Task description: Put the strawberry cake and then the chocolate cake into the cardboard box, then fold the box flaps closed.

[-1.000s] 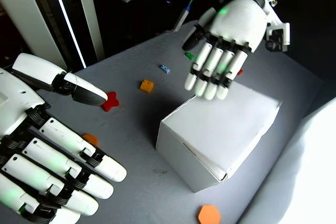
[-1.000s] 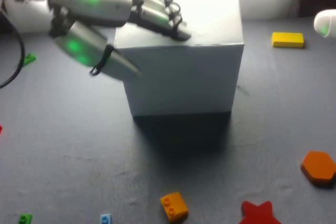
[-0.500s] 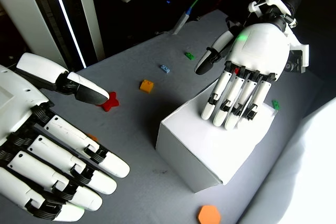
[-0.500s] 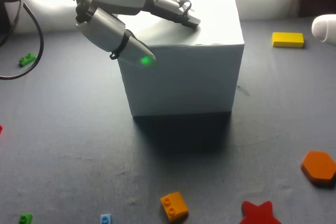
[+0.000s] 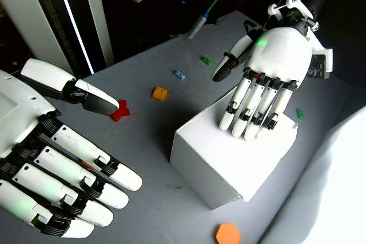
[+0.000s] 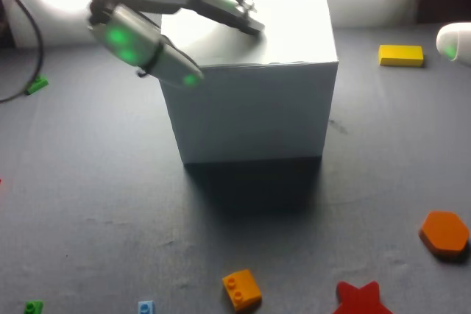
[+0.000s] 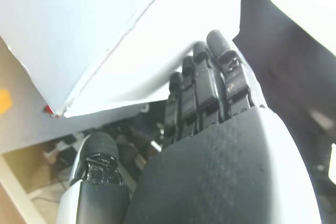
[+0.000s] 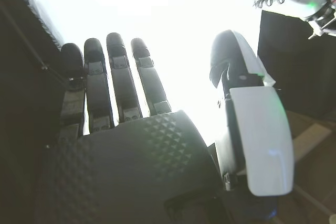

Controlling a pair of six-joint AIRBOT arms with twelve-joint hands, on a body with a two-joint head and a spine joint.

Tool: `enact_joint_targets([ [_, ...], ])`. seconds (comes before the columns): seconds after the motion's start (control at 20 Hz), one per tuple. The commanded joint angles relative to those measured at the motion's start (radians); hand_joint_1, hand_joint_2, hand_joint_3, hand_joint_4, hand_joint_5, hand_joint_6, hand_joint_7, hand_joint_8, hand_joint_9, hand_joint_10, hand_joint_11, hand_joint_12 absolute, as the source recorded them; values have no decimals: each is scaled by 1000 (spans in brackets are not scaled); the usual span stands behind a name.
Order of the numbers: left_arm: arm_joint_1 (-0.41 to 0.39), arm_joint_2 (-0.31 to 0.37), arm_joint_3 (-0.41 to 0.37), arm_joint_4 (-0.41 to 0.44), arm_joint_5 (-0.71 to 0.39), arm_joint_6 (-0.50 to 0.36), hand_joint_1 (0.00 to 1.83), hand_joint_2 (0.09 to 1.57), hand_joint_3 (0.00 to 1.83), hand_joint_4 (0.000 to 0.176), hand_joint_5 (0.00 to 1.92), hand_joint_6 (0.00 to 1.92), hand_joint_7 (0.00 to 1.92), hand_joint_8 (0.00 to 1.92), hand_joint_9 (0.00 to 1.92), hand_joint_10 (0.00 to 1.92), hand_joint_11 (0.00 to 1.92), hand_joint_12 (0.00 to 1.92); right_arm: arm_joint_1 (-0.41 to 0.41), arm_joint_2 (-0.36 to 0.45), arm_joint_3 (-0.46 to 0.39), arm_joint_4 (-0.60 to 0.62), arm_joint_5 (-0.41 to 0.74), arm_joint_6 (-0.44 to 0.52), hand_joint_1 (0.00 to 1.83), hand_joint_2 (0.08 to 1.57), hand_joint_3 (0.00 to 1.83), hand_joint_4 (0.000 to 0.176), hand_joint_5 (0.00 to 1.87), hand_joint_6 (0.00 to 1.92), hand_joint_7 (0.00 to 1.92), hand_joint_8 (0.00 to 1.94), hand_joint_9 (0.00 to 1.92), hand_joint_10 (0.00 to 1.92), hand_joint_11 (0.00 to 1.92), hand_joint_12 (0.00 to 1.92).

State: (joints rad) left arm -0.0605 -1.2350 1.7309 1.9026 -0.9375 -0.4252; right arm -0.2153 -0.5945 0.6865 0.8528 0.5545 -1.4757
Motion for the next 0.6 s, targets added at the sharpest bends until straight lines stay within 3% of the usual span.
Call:
enact_joint_targets([
  [0.0,-22,24,-4,-74,10,-8,0,1244,1,0,241,8,271,4,275,1,2,917,12,10,0,-36,88,3,34,1246,0,0,177,7,259,3,254,8,0,763],
  [0.3,-42,172,-103,-8,-10,-46,0,1238,0,0,215,1,265,1,276,3,0,894,11,10,0,-36,68,-7,28,1239,0,0,185,6,264,5,248,4,0,721],
  [0.45,-28,252,-156,10,-14,-51,0,1239,0,0,247,9,289,6,304,9,0,930,10,10,0,-36,52,-23,41,1219,0,0,202,8,274,5,260,7,0,790],
  [0.55,-2,286,-172,12,-14,-54,0,1239,1,0,380,14,511,14,513,30,123,1043,10,10,0,-37,33,-33,62,1200,0,0,321,43,390,28,323,29,0,883],
])
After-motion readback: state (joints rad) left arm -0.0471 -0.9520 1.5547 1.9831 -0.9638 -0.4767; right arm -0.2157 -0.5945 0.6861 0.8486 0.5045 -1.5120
